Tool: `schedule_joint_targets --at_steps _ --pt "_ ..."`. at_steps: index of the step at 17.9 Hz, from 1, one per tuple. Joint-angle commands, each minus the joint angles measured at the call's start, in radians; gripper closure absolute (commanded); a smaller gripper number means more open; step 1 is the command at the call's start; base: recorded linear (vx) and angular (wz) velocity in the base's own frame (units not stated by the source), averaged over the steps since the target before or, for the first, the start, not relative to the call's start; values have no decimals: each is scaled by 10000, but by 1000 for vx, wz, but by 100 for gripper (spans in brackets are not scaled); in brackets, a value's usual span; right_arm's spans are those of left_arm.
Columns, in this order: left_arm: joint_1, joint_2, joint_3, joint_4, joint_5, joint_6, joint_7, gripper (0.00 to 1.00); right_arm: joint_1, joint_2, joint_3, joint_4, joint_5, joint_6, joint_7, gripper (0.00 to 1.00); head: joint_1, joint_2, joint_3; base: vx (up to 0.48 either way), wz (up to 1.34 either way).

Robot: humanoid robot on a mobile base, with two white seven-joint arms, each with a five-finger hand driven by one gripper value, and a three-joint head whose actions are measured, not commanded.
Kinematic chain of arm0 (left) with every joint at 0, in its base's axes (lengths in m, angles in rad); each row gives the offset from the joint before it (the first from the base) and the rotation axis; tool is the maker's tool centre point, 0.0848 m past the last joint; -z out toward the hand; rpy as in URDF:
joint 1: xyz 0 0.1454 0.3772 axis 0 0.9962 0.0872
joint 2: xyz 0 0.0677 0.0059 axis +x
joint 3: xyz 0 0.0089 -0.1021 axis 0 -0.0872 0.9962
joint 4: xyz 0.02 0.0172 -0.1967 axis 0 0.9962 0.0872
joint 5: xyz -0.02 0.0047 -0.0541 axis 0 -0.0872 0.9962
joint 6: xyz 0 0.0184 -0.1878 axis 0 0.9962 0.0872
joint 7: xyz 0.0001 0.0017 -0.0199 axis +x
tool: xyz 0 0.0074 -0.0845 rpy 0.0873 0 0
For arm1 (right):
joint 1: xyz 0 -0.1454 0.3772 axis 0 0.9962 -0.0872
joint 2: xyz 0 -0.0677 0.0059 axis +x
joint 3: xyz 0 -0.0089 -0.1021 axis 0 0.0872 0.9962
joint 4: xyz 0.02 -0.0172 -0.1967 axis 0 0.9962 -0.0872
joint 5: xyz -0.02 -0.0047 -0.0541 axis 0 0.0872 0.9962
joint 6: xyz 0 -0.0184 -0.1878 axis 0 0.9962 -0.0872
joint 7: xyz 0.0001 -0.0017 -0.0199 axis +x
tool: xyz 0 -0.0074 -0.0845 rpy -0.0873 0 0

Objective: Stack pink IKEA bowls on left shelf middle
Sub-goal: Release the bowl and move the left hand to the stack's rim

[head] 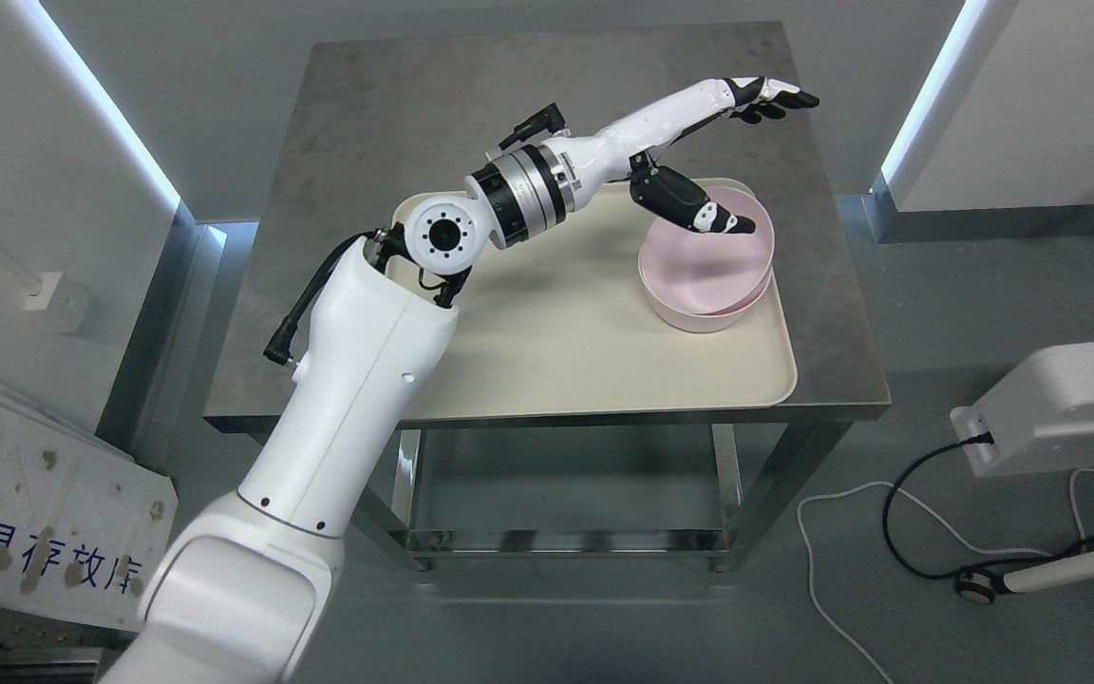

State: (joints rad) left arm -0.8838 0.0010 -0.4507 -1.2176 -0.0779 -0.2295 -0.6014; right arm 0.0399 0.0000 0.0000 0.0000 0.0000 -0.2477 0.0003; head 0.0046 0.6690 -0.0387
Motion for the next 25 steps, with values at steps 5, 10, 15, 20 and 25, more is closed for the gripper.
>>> schedule_joint_targets --at_steps 5,10,15,20,25 --pt "3408 165 1699 -3272 -1866 -190 -843 14 0 -174 -46 -175 -15 7 -3 0 0 0 0 0 0" --pt "3469 165 1914 -3210 -3558 178 -827 17 0 -174 -46 -175 -15 7 -3 0 0 0 0 0 0" --pt "3026 165 936 -3180 -5046 178 -904 27 0 -174 -46 -175 -15 7 -3 0 0 0 0 0 0" --pt "2105 165 198 -2536 -5877 178 -919 35 0 -174 -46 -175 -15 7 -3 0 0 0 0 0 0" --pt "2211 165 -371 -1968 -6154 -51 -919 43 0 -174 -46 -175 -15 7 -3 0 0 0 0 0 0"
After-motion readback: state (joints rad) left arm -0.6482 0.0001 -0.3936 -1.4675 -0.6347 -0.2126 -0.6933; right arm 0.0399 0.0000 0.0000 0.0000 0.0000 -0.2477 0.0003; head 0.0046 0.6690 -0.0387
